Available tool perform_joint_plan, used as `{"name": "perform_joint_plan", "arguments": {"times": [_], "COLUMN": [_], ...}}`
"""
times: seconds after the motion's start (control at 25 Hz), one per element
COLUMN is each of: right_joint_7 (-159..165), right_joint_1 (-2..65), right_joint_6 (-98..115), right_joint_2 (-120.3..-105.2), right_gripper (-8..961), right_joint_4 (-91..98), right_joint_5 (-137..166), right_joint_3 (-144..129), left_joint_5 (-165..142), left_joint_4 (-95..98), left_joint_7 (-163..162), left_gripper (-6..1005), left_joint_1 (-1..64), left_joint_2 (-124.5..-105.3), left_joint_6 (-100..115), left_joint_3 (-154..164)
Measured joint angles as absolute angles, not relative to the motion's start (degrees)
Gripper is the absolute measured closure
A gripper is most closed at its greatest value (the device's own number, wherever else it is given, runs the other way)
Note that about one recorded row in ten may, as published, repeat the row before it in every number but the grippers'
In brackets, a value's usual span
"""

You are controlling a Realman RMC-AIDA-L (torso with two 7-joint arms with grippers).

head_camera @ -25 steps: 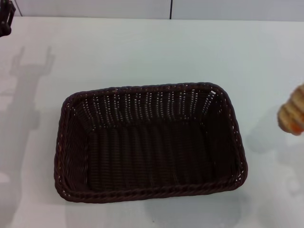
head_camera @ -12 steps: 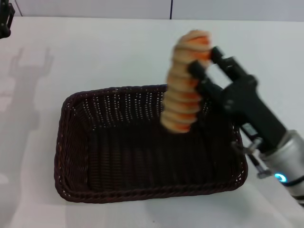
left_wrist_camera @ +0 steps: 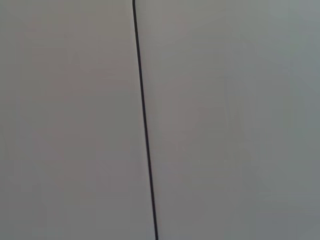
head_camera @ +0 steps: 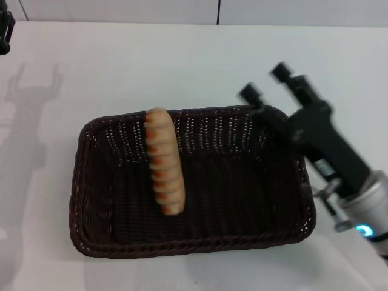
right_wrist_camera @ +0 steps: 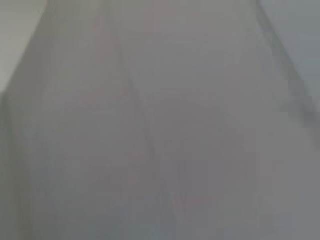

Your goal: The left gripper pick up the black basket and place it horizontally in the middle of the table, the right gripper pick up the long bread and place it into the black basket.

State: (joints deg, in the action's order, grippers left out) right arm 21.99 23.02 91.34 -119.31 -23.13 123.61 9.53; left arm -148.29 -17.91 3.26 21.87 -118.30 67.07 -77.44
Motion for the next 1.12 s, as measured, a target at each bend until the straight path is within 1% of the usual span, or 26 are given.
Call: {"name": "perform_joint_plan", "arguments": {"times": [0.12,0.16,0.2,0.36,0.56,0.76,1.12], "right_joint_7": [20.8,20.0,20.0,19.4,19.3,19.4,19.3], "right_joint_1": [19.1,16.1,16.1,10.3,4.2,2.1,1.6], "right_joint_6": [94.9,96.8,96.8,99.6,102.6,103.8,103.9], "right_joint_2": [-119.38,-119.41,-119.41,-119.39,-119.61,-119.62,-119.80], "right_gripper": [113,113,113,113,113,113,113], "right_joint_4": [-21.2,-20.1,-20.1,-17.8,-15.5,-15.3,-15.2], "right_joint_5": [123.4,123.4,123.4,121.0,107.6,102.8,100.3], "right_joint_3": [15.2,19.9,19.9,28.1,31.4,31.0,30.9], "left_joint_5": [-148.3,-148.3,-148.3,-148.2,-148.1,-147.9,-144.0], "left_joint_4": [-17.9,-17.9,-17.9,-17.9,-17.7,-17.0,-16.3], "left_joint_7": [3.1,2.7,2.7,2.6,2.6,2.5,1.1], "left_gripper": [250,250,250,250,250,250,250], "left_joint_1": [21.5,20.8,20.5,19.4,18.4,18.4,17.8], "left_joint_2": [-118.33,-118.40,-118.44,-118.48,-118.48,-118.49,-118.81], "left_joint_6": [67.1,67.1,67.1,67.0,67.1,67.0,67.1], "left_joint_3": [-77.4,-77.4,-77.4,-77.4,-77.4,-77.4,-76.9]}}
